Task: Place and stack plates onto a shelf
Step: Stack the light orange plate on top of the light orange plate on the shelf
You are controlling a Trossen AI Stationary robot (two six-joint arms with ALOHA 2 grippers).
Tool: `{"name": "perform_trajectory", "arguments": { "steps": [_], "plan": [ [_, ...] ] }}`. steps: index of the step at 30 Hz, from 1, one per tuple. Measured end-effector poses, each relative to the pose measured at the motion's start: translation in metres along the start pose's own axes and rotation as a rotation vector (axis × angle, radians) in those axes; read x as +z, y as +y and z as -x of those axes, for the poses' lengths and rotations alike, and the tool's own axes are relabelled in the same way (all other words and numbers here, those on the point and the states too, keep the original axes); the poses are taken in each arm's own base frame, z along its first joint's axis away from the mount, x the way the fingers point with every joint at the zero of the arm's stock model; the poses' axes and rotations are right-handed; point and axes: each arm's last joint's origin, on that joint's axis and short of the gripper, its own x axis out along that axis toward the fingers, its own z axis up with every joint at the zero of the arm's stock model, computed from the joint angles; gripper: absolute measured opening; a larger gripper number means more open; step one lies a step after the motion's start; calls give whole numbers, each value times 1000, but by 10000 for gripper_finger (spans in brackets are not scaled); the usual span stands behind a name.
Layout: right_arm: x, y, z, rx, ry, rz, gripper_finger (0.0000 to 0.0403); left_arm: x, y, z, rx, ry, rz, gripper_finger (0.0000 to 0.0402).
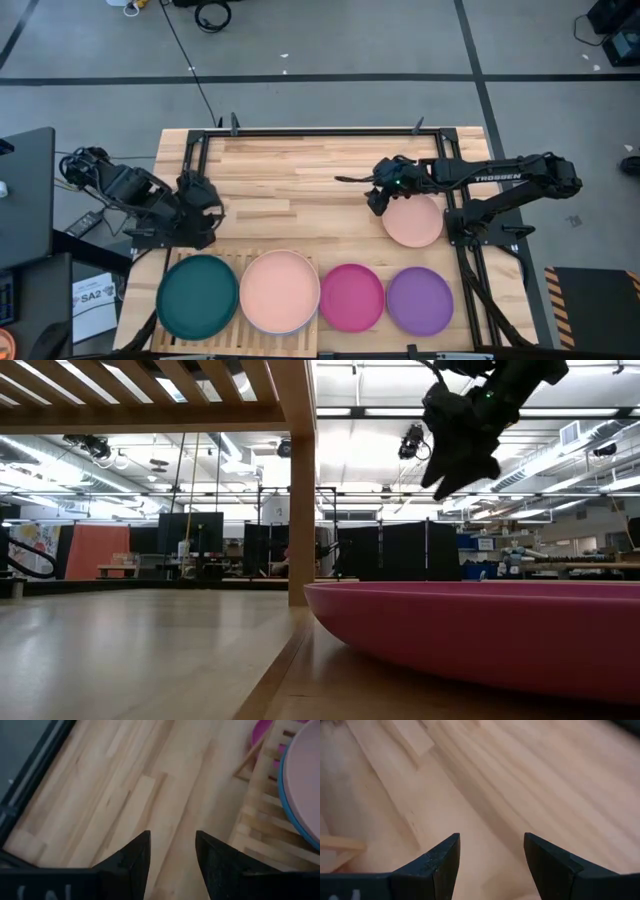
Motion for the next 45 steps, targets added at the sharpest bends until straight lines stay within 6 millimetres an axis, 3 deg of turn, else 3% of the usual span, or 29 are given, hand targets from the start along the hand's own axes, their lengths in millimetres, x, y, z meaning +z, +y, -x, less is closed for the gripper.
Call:
{"name": "perform_trajectory", "arguments": {
  "steps": [12,23,32,45],
  "plan": [
    [-26,7,6,-104,144,-186,225,30,13,-13,-29,-76,-108,162],
    [-40,21,9,-148,122,-170,225,42,27,-20,-58,-74,-109,162],
    [-57,33,-25,-249,234,-104,225,45,32,-22,-53,-68,-81,162],
    [-81,33,-64,-400,405,-110,225,45,32,-22,-54,-68,-83,162]
  ]
}}
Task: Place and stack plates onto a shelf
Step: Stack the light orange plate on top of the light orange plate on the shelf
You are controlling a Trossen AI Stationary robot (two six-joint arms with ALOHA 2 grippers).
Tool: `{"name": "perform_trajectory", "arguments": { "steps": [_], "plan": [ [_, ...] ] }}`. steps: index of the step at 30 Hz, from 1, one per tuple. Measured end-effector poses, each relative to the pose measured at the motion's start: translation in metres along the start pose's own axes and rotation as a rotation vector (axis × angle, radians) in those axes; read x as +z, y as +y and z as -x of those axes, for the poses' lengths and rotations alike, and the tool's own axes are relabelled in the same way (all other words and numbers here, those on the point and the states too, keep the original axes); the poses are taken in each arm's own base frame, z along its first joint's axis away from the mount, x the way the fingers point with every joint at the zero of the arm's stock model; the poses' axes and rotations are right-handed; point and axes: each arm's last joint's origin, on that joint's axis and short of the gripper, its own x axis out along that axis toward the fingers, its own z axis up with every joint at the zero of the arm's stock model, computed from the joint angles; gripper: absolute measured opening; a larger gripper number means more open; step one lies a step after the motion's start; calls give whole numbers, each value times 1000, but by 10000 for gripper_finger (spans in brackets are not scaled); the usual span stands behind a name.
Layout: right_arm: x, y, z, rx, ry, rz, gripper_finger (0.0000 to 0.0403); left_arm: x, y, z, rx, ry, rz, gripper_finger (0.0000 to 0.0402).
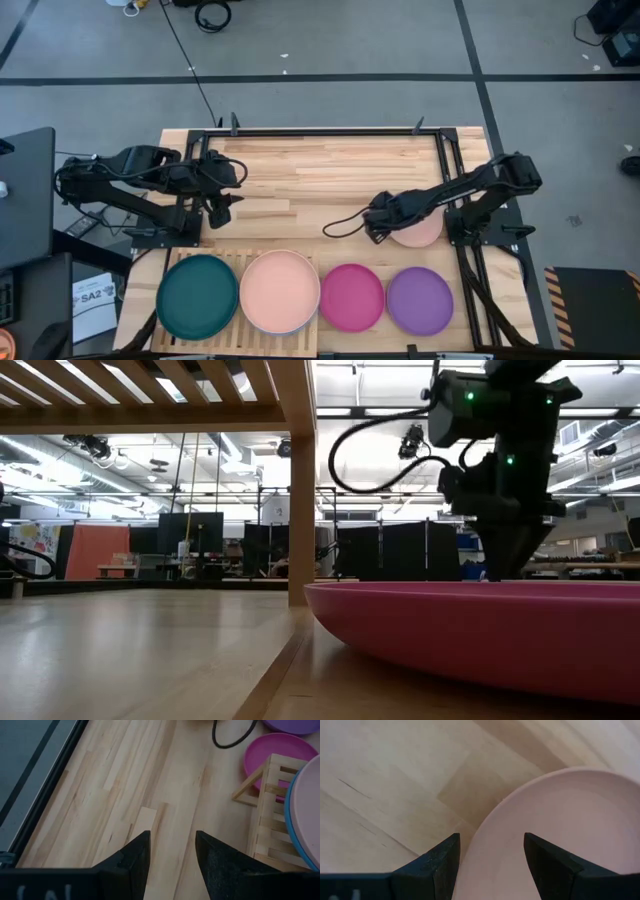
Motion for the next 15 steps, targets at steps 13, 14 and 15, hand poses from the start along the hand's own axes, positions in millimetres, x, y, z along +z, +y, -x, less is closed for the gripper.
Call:
{"name": "perform_trajectory", "arguments": {
  "steps": [13,14,15],
  "plan": [
    [-3,5,-13,-27,54,14,197,0,0,0,0,0,0,162],
    [-3,5,-13,-22,57,13,188,0,0,0,0,0,0,162],
    [-3,5,-14,-19,64,14,178,0,0,0,0,0,0,162]
  ]
}}
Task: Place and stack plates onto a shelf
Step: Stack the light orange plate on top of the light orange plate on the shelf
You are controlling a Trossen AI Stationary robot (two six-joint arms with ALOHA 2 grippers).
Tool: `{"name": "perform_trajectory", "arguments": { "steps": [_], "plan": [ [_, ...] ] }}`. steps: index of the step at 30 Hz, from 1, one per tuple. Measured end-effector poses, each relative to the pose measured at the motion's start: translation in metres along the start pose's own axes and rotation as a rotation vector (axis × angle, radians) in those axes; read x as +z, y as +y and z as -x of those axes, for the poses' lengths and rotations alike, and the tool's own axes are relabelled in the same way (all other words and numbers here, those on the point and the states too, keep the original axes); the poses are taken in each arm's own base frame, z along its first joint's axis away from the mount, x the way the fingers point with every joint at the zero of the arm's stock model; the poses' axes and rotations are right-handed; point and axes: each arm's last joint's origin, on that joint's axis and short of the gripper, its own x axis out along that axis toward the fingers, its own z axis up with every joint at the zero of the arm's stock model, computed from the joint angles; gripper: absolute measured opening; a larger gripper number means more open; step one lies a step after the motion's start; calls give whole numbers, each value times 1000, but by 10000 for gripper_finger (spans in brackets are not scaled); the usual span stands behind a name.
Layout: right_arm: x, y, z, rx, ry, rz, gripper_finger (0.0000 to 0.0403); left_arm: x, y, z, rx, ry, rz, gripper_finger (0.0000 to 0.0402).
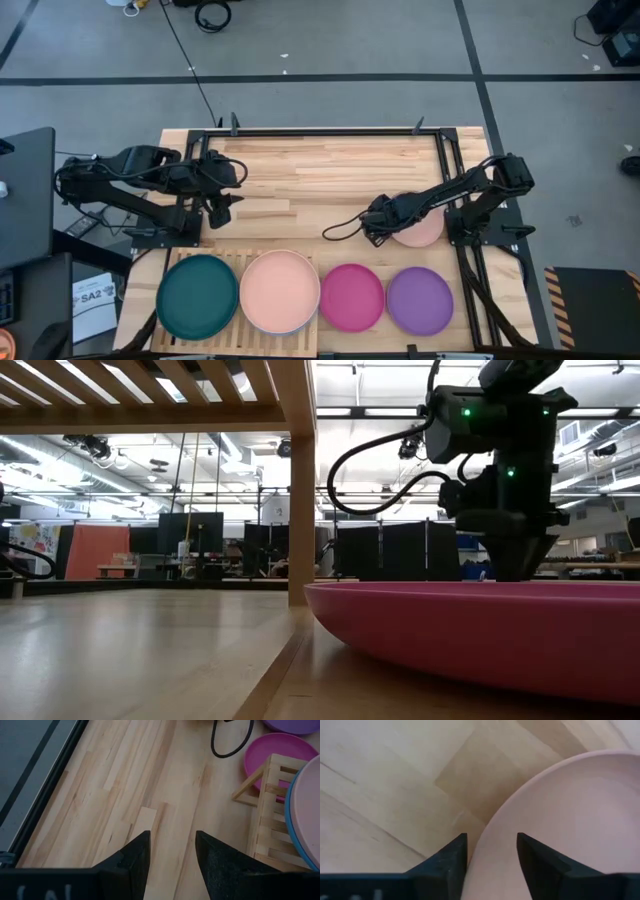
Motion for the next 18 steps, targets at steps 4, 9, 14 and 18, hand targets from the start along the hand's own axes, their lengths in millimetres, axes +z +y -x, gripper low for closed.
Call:
{"name": "perform_trajectory", "arguments": {
  "steps": [4,9,14,18],
  "plan": [
    [-1,0,0,7,16,8,140,0,0,0,0,0,0,162],
    [-1,0,0,18,36,11,92,0,0,0,0,0,0,162],
    [-1,0,0,13,35,12,38,0,0,0,0,1,0,162],
    [-1,-1,1,7,26,14,14,0,0,0,0,1,0,162]
  ]
}}
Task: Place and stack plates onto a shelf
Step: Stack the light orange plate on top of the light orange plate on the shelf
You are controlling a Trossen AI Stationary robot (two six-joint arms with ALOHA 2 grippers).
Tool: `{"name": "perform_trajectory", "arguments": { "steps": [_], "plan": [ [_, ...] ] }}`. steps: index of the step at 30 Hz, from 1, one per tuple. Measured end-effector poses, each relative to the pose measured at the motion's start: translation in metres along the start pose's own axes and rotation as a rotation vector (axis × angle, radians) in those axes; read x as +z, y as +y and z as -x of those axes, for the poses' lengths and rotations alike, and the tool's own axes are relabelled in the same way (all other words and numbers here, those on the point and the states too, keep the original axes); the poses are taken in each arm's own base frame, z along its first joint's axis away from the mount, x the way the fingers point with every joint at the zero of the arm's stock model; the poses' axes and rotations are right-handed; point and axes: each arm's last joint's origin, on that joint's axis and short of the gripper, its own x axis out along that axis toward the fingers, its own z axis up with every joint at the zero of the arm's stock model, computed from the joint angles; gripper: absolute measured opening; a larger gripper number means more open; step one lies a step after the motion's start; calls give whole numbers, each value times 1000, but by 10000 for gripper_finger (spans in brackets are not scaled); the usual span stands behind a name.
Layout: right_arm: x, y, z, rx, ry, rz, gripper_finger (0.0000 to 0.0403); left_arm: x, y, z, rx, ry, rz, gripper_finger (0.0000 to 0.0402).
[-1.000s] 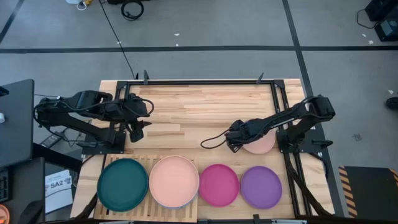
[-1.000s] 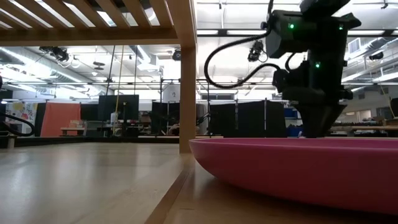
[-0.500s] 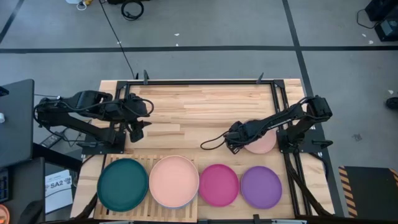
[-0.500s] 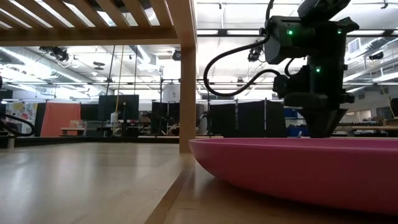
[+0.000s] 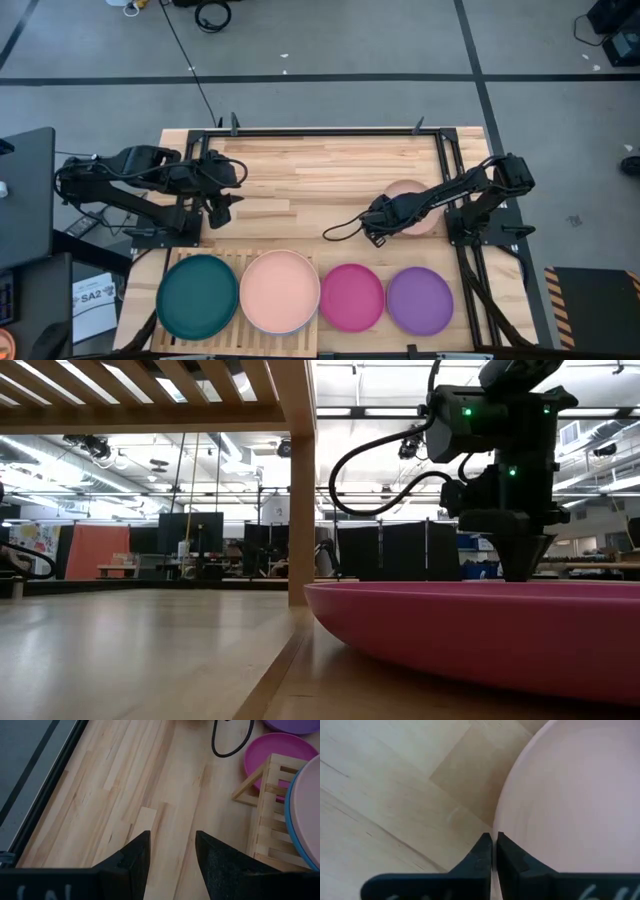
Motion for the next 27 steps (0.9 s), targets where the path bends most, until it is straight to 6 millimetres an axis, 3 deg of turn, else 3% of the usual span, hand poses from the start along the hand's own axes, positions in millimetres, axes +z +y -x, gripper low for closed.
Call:
{"name": "perform_trajectory", "arguments": {
  "steps": [13,19,27],
  "plan": [
    [4,-2,9,7,-41,83,14,0,0,0,0,0,0,162],
    [22,3,44,25,-123,150,14,0,0,0,0,0,0,162],
    [58,18,106,125,-305,280,14,0,0,0,0,0,0,162]
  ]
}}
